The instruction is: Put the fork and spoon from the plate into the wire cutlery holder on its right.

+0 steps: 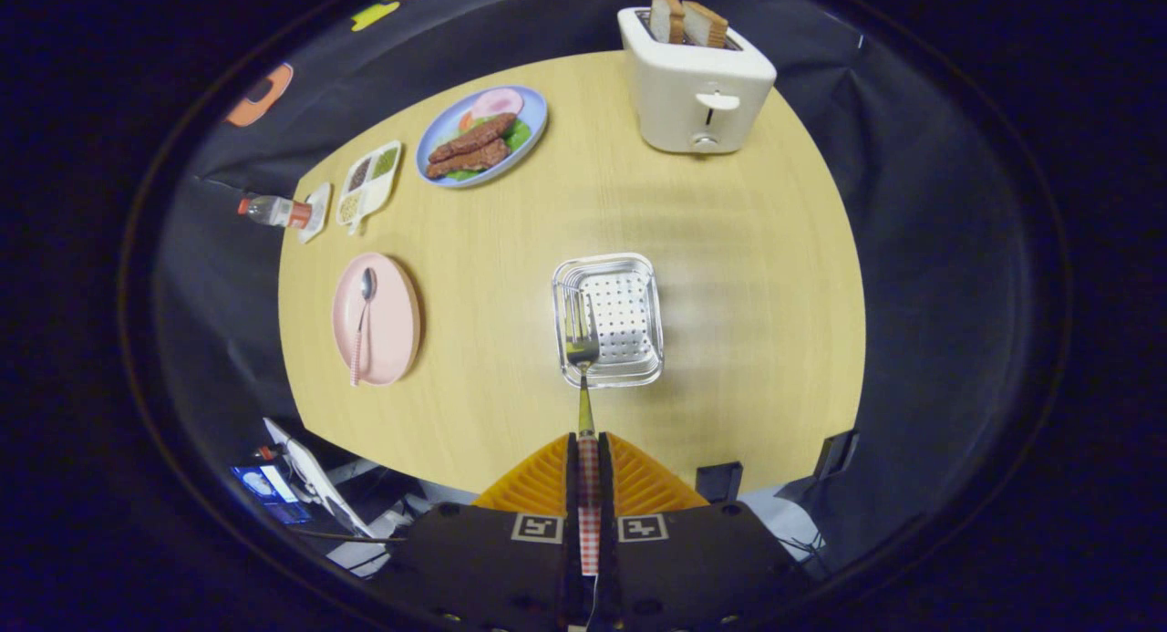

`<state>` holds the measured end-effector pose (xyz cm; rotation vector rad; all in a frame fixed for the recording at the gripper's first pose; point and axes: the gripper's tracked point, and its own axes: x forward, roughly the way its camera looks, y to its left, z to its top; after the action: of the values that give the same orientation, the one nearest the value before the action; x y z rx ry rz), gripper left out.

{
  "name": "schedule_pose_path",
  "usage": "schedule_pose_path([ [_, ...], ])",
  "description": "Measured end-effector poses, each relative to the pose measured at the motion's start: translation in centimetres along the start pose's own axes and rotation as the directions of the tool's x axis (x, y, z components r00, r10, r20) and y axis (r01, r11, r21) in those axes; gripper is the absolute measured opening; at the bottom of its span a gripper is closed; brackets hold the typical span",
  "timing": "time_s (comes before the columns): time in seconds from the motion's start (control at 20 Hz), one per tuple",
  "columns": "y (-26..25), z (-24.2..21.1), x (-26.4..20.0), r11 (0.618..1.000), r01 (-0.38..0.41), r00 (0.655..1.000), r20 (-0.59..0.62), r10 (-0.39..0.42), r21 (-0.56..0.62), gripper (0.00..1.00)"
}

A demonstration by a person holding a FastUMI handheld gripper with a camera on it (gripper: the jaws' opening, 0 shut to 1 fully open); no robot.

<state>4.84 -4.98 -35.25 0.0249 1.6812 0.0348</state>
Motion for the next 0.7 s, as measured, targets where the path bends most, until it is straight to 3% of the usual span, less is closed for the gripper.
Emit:
schedule_pose_path([
  [0.7,-1.1,2.9,4.1,0.998,0.06,0.983,-0.174,-0.055,0.021,0.09],
])
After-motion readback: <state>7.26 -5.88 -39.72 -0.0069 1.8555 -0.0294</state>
